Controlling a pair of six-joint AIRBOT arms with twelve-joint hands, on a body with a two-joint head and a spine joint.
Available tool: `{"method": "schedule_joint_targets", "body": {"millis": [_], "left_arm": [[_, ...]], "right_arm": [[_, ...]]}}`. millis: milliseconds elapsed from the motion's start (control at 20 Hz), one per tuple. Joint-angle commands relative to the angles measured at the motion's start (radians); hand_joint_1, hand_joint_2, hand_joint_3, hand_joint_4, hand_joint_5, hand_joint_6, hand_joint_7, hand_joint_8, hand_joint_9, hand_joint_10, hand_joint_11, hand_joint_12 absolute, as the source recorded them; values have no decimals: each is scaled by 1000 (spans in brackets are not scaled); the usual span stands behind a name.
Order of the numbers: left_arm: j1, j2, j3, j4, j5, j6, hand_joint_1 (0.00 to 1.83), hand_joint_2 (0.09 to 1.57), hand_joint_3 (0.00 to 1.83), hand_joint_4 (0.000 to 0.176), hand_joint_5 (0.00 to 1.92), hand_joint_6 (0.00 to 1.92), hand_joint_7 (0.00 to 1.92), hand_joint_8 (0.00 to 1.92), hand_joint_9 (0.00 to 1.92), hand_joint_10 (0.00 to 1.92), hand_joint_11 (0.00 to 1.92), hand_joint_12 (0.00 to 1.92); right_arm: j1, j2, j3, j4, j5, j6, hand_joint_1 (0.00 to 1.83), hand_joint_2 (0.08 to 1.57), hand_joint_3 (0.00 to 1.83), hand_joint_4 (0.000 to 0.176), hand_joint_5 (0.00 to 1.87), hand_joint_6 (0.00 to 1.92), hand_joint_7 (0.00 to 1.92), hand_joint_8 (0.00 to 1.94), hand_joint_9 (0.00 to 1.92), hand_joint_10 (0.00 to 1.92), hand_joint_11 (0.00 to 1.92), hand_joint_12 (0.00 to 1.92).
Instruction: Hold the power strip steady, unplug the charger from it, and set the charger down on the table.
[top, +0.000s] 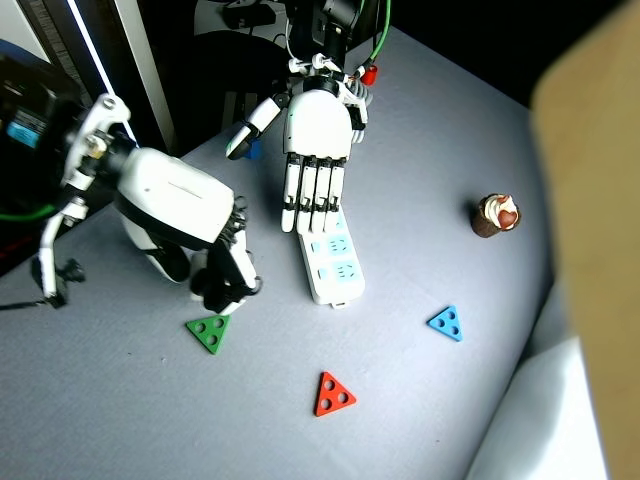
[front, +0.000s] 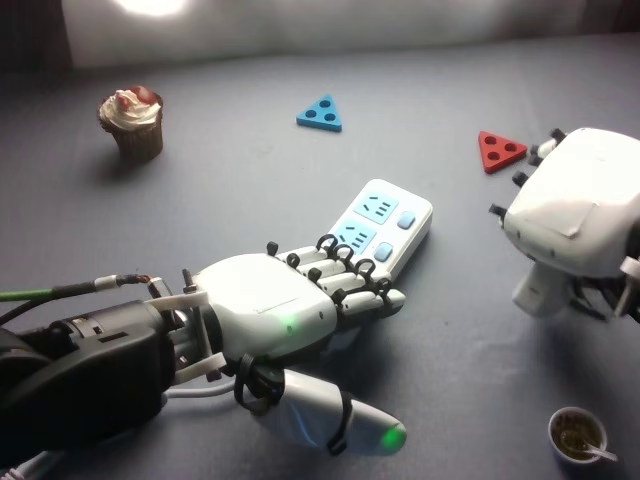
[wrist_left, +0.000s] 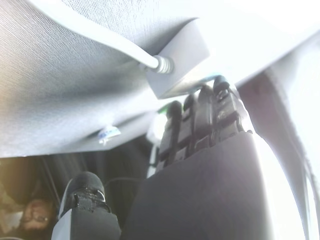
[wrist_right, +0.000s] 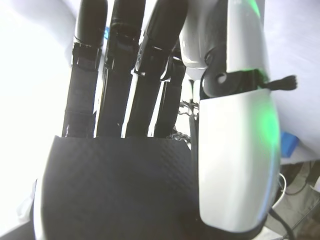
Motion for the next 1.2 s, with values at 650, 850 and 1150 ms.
{"method": "schedule_joint_targets", "body": {"millis": [650,850,1150], "left_arm": [[-1,2,-2,-15,-22,-10,0,992,0,0,124,13,113,12,85,12,27,168],[-9,16,-10,-15,-25,-10,0,990,0,0,103,4,93,5,58,5,0,163],[-59,54,-30,-15,-17,-10,0,991,1,0,140,5,140,7,99,10,46,138]], "right_arm": [[90,-12,-25,-59,-93,161,825,873,0,0,441,0,517,0,475,0,154,783],[111,95,-100,-132,-313,160,760,863,2,0,349,0,383,0,356,0,75,691],[184,233,-107,171,-595,169,730,818,0,0,287,0,308,0,293,0,0,682]]}}
